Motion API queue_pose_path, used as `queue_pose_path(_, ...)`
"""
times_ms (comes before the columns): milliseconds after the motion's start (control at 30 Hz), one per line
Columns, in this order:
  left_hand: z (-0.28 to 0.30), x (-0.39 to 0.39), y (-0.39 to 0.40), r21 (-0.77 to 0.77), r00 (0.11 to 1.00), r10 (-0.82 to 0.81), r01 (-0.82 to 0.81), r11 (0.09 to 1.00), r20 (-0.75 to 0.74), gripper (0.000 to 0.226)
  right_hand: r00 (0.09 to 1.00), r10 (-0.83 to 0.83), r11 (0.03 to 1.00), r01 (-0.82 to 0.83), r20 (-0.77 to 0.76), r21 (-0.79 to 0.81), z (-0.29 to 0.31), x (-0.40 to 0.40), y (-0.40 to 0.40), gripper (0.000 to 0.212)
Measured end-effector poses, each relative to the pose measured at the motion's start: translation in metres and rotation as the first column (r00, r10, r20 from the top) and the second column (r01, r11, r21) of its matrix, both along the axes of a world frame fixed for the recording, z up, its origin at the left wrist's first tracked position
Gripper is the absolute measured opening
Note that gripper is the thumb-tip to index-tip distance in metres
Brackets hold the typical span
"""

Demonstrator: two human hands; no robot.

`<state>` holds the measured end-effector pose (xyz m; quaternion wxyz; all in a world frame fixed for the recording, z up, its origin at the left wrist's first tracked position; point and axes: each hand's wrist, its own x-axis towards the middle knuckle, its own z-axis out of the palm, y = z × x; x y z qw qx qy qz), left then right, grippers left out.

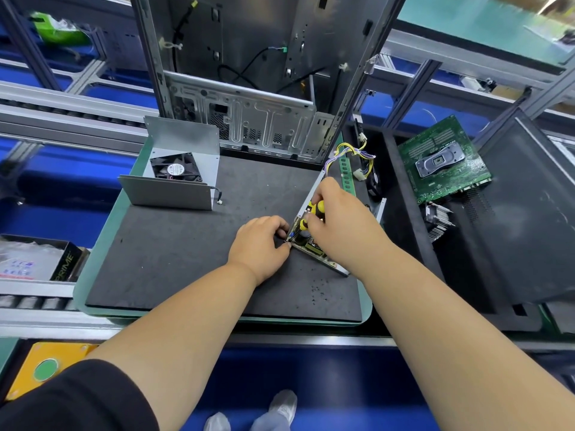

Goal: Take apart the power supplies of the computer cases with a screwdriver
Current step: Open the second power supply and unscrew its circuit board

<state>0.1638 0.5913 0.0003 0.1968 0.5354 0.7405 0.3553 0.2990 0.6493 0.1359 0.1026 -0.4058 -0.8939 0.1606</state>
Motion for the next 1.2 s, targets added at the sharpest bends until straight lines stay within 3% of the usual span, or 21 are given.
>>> queue_pose_path(167,-0.0007,0.0016,0.0001,-0.007,1.000,-0.003,0.003,1.000,0.005,0.025,0.998,0.016,1.000,-0.017,0.055,0.018,0.0027,0.0004,-0.0007,0.005)
queue_pose_path(300,-0.0009,0.0001,-0.0002,-0.002,1.000,-0.006,0.006,1.000,0.000,0.026,0.989,-0.013,0.994,-0.003,0.145,0.113,0.0028,-0.0024,-0.0008,0.036)
queue_pose_path(400,-0.0020,-0.0002,-0.0010,-0.008,1.000,-0.007,0.007,1.000,0.001,0.024,0.998,-0.031,0.999,0.029,0.062,0.036,-0.0004,-0.0037,0.0003,0.021)
queue_pose_path(500,-0.0015,0.0001,-0.0003,-0.014,1.000,-0.008,0.008,1.000,0.000,0.024,1.000,-0.025,1.000,0.025,-0.016,-0.013,0.0014,-0.0035,-0.0004,0.019)
queue_pose_path(667,-0.0014,0.0000,-0.0001,-0.019,1.000,-0.003,0.003,1.000,-0.007,0.023,1.000,-0.015,1.000,0.015,0.011,-0.009,0.0019,-0.0028,-0.0024,0.006)
queue_pose_path(800,-0.0008,0.0003,0.0002,-0.021,1.000,-0.013,0.013,1.000,-0.005,0.024,0.998,-0.031,0.998,0.028,0.061,0.061,0.0031,-0.0021,-0.0032,0.029)
queue_pose_path(933,-0.0007,-0.0001,-0.0004,-0.028,1.000,-0.006,0.006,1.000,0.004,0.025,0.999,-0.039,0.999,0.039,0.016,0.011,0.0024,-0.0034,-0.0032,0.015)
queue_pose_path(1033,0.0006,0.0006,-0.0001,-0.029,1.000,-0.008,0.008,1.000,0.005,0.024,0.998,-0.047,0.999,0.046,-0.035,-0.024,0.0038,-0.0019,-0.0039,0.019)
queue_pose_path(1133,0.0010,0.0002,-0.0006,-0.030,1.000,-0.006,0.006,1.000,0.005,0.023,0.999,-0.049,0.999,0.050,0.010,-0.006,0.0034,-0.0028,-0.0056,0.011)
queue_pose_path(1200,0.0010,0.0007,-0.0009,-0.027,1.000,-0.012,0.012,1.000,0.002,0.024,0.998,-0.037,0.998,0.033,0.059,0.062,0.0036,-0.0027,-0.0065,0.021)
